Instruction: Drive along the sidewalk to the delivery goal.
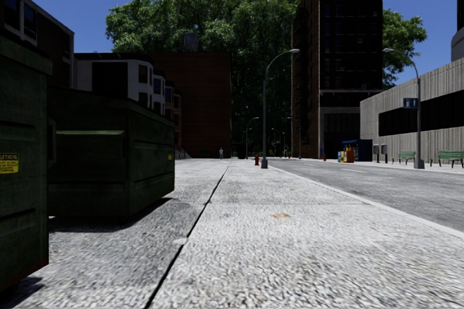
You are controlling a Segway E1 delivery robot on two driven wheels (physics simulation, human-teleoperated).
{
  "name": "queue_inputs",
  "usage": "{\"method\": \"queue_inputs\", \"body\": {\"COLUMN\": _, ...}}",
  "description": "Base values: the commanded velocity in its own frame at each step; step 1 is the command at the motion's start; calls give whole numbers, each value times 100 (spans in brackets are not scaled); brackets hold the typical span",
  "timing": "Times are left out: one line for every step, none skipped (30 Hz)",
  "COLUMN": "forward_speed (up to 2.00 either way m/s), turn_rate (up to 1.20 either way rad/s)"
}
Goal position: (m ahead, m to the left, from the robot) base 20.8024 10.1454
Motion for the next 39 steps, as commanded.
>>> {"method": "queue_inputs", "body": {"forward_speed": 200, "turn_rate": 0}}
{"method": "queue_inputs", "body": {"forward_speed": 200, "turn_rate": 0}}
{"method": "queue_inputs", "body": {"forward_speed": 200, "turn_rate": 0}}
{"method": "queue_inputs", "body": {"forward_speed": 200, "turn_rate": 0}}
{"method": "queue_inputs", "body": {"forward_speed": 200, "turn_rate": 0}}
{"method": "queue_inputs", "body": {"forward_speed": 200, "turn_rate": 0}}
{"method": "queue_inputs", "body": {"forward_speed": 200, "turn_rate": 0}}
{"method": "queue_inputs", "body": {"forward_speed": 200, "turn_rate": 0}}
{"method": "queue_inputs", "body": {"forward_speed": 200, "turn_rate": 0}}
{"method": "queue_inputs", "body": {"forward_speed": 200, "turn_rate": 0}}
{"method": "queue_inputs", "body": {"forward_speed": 200, "turn_rate": 0}}
{"method": "queue_inputs", "body": {"forward_speed": 200, "turn_rate": 0}}
{"method": "queue_inputs", "body": {"forward_speed": 200, "turn_rate": 0}}
{"method": "queue_inputs", "body": {"forward_speed": 200, "turn_rate": 0}}
{"method": "queue_inputs", "body": {"forward_speed": 200, "turn_rate": 0}}
{"method": "queue_inputs", "body": {"forward_speed": 200, "turn_rate": 0}}
{"method": "queue_inputs", "body": {"forward_speed": 200, "turn_rate": 0}}
{"method": "queue_inputs", "body": {"forward_speed": 200, "turn_rate": 0}}
{"method": "queue_inputs", "body": {"forward_speed": 200, "turn_rate": 0}}
{"method": "queue_inputs", "body": {"forward_speed": 200, "turn_rate": 0}}
{"method": "queue_inputs", "body": {"forward_speed": 200, "turn_rate": 0}}
{"method": "queue_inputs", "body": {"forward_speed": 200, "turn_rate": 0}}
{"method": "queue_inputs", "body": {"forward_speed": 200, "turn_rate": 0}}
{"method": "queue_inputs", "body": {"forward_speed": 200, "turn_rate": 0}}
{"method": "queue_inputs", "body": {"forward_speed": 200, "turn_rate": 0}}
{"method": "queue_inputs", "body": {"forward_speed": 200, "turn_rate": 0}}
{"method": "queue_inputs", "body": {"forward_speed": 200, "turn_rate": 0}}
{"method": "queue_inputs", "body": {"forward_speed": 200, "turn_rate": 0}}
{"method": "queue_inputs", "body": {"forward_speed": 200, "turn_rate": 0}}
{"method": "queue_inputs", "body": {"forward_speed": 200, "turn_rate": 0}}
{"method": "queue_inputs", "body": {"forward_speed": 200, "turn_rate": 0}}
{"method": "queue_inputs", "body": {"forward_speed": 200, "turn_rate": 0}}
{"method": "queue_inputs", "body": {"forward_speed": 200, "turn_rate": 0}}
{"method": "queue_inputs", "body": {"forward_speed": 200, "turn_rate": 0}}
{"method": "queue_inputs", "body": {"forward_speed": 200, "turn_rate": 0}}
{"method": "queue_inputs", "body": {"forward_speed": 200, "turn_rate": 0}}
{"method": "queue_inputs", "body": {"forward_speed": 200, "turn_rate": 0}}
{"method": "queue_inputs", "body": {"forward_speed": 200, "turn_rate": 0}}
{"method": "queue_inputs", "body": {"forward_speed": 200, "turn_rate": 0}}
